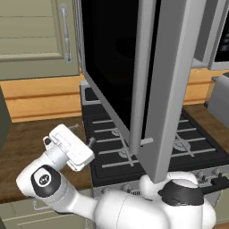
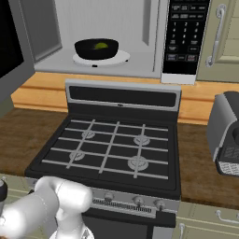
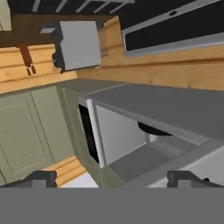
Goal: Pick the lime from the sink and place it in the bowl. Then pick the bowl and place it in the microwave. Then close the microwave door and press the start button.
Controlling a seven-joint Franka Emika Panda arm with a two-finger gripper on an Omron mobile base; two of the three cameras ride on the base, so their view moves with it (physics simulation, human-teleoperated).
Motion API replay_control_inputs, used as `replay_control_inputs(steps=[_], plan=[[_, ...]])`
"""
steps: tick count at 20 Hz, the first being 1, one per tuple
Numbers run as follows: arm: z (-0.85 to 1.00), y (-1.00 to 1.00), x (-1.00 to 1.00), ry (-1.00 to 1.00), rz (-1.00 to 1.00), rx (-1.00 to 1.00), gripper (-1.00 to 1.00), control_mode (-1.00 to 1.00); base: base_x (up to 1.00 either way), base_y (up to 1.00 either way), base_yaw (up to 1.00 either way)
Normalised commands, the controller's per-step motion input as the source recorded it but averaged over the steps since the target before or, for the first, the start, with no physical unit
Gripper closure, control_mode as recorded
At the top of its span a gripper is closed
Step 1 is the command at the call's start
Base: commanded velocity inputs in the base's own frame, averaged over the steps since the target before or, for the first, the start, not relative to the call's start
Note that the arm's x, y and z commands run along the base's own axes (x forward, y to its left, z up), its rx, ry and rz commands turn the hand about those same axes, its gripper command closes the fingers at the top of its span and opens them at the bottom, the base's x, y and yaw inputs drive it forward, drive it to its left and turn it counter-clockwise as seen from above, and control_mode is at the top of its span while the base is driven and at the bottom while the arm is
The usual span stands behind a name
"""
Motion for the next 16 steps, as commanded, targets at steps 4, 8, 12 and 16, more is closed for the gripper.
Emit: replay_control_inputs(steps=[4, 8, 12, 16], plan=[[0.53, 0.0, -0.51, -0.3, -0.09, 0.03, -1.0, -1.0, 0.0, 0.0, 0.0], [0.56, 0.0, -0.62, -0.33, -0.07, 0.04, -1.0, -1.0, 0.0, 0.0, 0.0], [0.56, -0.19, -0.56, -0.29, -0.05, 0.07, -1.0, -1.0, 0.0, 0.0, 0.0], [0.46, -0.38, -0.31, -0.23, 0.0, 0.09, -1.0, -1.0, 0.0, 0.0, 0.0]])
